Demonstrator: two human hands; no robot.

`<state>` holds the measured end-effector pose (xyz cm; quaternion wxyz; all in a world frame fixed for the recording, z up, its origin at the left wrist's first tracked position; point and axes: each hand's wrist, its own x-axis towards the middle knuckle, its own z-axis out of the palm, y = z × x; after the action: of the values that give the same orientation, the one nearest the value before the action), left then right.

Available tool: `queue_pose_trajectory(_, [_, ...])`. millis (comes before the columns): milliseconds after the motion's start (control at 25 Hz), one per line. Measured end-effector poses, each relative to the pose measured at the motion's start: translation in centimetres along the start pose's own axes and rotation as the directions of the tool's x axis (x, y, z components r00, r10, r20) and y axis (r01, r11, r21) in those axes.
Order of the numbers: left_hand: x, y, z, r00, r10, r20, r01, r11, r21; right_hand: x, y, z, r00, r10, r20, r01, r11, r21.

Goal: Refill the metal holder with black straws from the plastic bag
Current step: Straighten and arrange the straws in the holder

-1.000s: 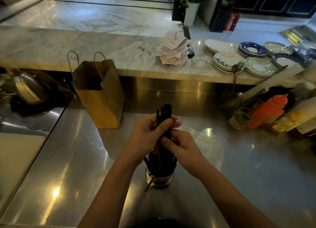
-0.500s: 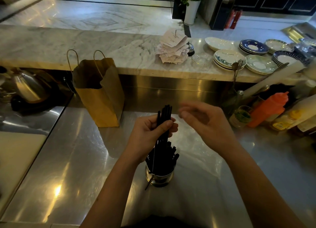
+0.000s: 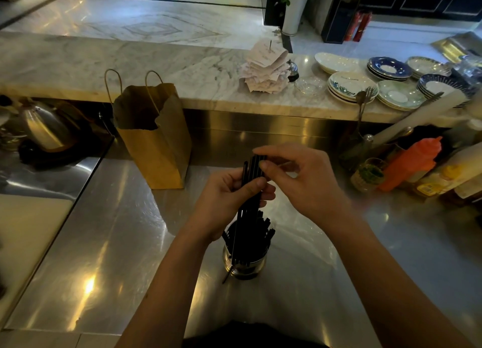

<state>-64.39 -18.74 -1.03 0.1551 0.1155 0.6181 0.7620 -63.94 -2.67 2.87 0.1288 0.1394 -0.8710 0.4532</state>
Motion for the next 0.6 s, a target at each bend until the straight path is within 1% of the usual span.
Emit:
queue_pose_trajectory(80, [-0.1,0.1,0.1,1.000,0.002,0.017,-0.002,1.000,-0.004,0.1,0.0,-0.1,1.000,0.015,-0.023,-0.014,1.000,0.022])
queue_pose_trajectory(280, [-0.2,0.2,0.3,0.999,0.008,0.033,-0.007,1.000,-0.009,-0.1,-0.3,-0.1,0.995,0.075,-0.069,-0.064,0.987,0.145])
queue_pose_trajectory(400, [-0.3,0.2,0.1,0.999,0.004,0.045,-0.004,1.000,0.002,-0.2,-0.5,-0.2,0.998,0.044,-0.055,-0.039,0.995,0.095])
queue_pose_trajectory(520, [-0.2,0.4,-0.1,0.998,0.007,0.069,-0.010,0.999,0.033,0.4,-0.7,-0.7,0.998,0.023,0.053,-0.023,1.000,-0.007])
queue_pose_trajectory(600, [-0.2,0.4,-0.1,0.997,0.016,0.070,-0.019,0.999,0.040,0.9,-0.8,-1.2,0.995,0.026,0.098,-0.023,0.999,-0.032])
